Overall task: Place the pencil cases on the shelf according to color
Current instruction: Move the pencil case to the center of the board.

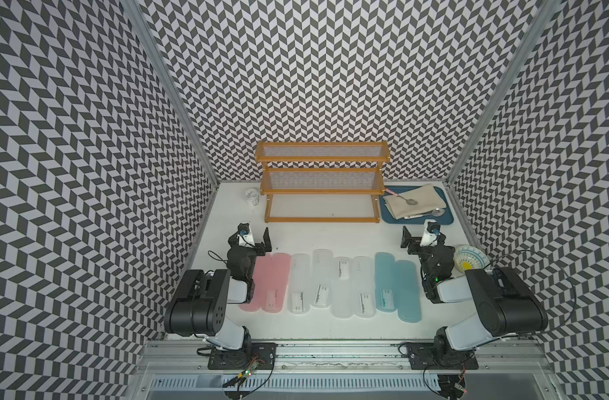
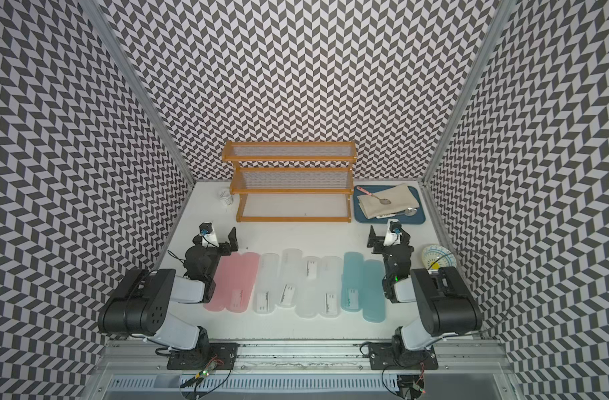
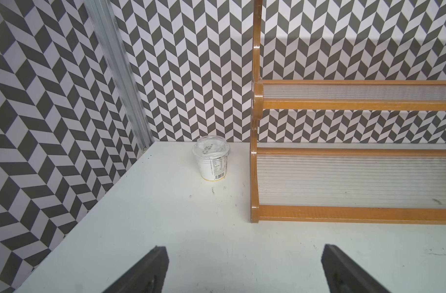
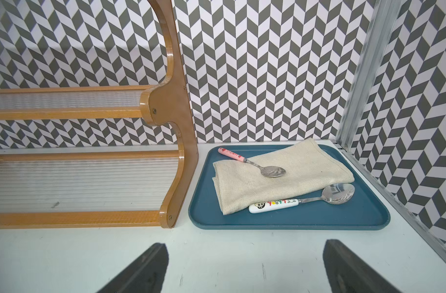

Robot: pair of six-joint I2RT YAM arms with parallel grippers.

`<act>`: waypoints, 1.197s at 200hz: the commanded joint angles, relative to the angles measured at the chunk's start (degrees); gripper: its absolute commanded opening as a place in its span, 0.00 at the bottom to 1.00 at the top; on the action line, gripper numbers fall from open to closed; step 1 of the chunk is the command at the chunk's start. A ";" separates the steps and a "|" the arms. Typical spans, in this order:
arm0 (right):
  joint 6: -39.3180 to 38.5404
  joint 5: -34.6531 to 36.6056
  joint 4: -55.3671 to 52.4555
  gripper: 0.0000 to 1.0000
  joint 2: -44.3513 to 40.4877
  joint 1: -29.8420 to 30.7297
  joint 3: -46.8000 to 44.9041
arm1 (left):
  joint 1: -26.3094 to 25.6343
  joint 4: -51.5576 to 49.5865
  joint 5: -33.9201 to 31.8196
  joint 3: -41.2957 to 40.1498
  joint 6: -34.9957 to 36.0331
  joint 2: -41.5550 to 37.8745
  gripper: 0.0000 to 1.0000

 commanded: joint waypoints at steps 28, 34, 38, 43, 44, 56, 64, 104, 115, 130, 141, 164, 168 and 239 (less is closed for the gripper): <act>-0.13 -0.32 2.08 1.00 -0.28 -0.39 0.77 | 0.43 0.37 1.06 1.10 -0.02 0.23 1.00; -0.13 -0.30 2.07 1.00 -0.29 -0.37 0.77 | 0.43 0.43 1.06 1.02 0.02 0.08 1.00; -0.13 -0.32 2.08 0.99 -0.27 -0.38 0.77 | 0.43 0.44 1.06 1.01 -0.02 0.15 1.00; -0.19 -0.30 2.02 0.99 -0.27 -0.39 0.77 | 0.43 0.51 1.06 1.01 0.07 0.19 1.00; -0.20 -0.31 1.97 1.00 -0.29 -0.38 0.77 | 0.43 0.53 1.06 1.01 0.07 0.17 1.00; -0.15 -0.32 2.00 1.00 -0.24 -0.37 0.77 | 0.43 0.51 1.06 1.02 0.02 0.18 1.00; -0.13 -0.31 2.04 1.00 -0.29 -0.41 0.77 | 0.43 0.39 1.06 1.05 -0.08 0.19 1.00; -0.13 -0.32 1.96 0.99 -0.31 -0.41 0.85 | 0.43 0.70 1.07 0.77 0.07 -0.06 1.00; -0.21 -0.32 1.98 1.00 -0.34 -0.42 0.78 | 0.27 1.14 1.21 0.86 0.42 -0.27 0.99; -0.60 -0.61 2.65 1.00 -0.56 -0.40 0.48 | -1.94 -10.44 -3.35 5.28 0.86 -4.21 1.00; -1.09 -0.79 4.29 1.00 -1.28 -0.23 0.20 | -4.46 -27.03 -9.85 13.15 -1.83 -7.36 1.00; 4.46 6.84 -20.99 0.99 -6.40 -0.06 10.83 | -7.39 -41.40 -11.53 24.75 -7.76 -9.47 0.99; 6.91 8.20 -27.69 1.00 -6.91 -0.05 13.98 | -7.83 -43.80 -12.49 26.77 -9.28 -9.75 0.99; 21.55 -8.06 -71.17 1.00 -7.56 0.19 32.10 | -1.78 -65.82 11.88 42.43 -28.85 -13.28 1.00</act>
